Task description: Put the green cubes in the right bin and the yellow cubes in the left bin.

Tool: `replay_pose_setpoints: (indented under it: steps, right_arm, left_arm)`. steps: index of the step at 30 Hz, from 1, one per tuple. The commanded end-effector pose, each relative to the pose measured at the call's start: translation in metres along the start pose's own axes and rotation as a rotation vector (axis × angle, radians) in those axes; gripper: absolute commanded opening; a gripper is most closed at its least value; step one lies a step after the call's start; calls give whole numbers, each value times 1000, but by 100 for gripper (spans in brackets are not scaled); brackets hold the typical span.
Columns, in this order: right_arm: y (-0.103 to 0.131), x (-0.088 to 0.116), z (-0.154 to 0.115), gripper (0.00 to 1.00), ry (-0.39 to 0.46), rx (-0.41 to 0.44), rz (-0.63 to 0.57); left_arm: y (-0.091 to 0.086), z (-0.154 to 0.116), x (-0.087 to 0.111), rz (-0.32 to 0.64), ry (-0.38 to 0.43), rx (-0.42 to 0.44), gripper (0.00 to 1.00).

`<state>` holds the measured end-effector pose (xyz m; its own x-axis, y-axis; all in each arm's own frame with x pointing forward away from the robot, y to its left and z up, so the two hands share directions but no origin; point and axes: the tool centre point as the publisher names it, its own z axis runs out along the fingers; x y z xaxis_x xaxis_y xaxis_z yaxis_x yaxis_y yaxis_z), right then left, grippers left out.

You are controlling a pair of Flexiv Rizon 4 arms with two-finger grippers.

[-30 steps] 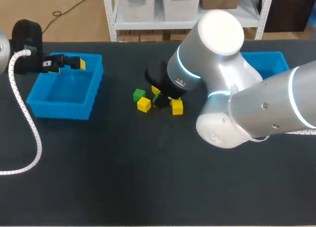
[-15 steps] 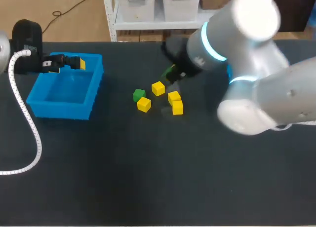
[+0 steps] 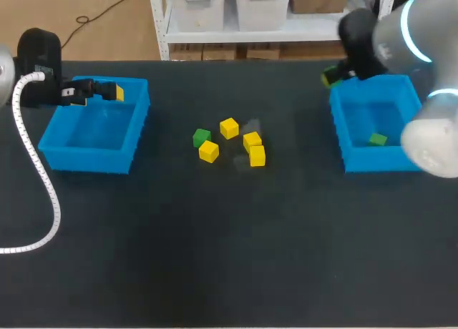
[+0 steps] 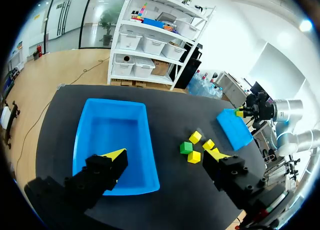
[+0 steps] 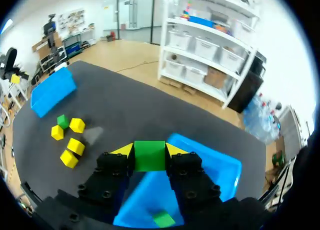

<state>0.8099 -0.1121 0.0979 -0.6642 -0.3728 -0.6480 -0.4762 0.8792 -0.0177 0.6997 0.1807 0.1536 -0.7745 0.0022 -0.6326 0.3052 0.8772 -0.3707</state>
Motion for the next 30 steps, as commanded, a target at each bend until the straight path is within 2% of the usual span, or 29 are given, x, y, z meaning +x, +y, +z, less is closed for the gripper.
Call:
replay_pose_setpoints:
  steps: [1,5,11,12,13,17,22,25,30]
  right_arm:
    - [-13,23,-26,0,-46,229,35]
    - [-28,41,-23,0,-10,252,68]
    - [-33,57,-12,0,53,277,82]
    - [-33,58,-11,31,63,274,81]
    - [-33,58,-10,100,65,272,71]
    - [-24,47,-13,100,41,248,66]
    - [8,12,-22,100,-32,205,0]
    - [40,-7,-22,100,-74,139,-60]
    - [116,-25,-12,100,-106,0,-224]
  left_arm:
    - [3,1,1,3,-8,15,100]
    - [3,1,1,3,-8,15,100]
    - [3,1,1,3,-8,15,100]
    - [3,1,1,3,-8,15,100]
    - [3,1,1,3,-8,15,100]
    - [3,1,1,3,-8,15,100]
    - [3,1,1,3,-8,15,100]
    - [3,1,1,3,-8,15,100]
    - [3,1,1,3,-8,15,100]
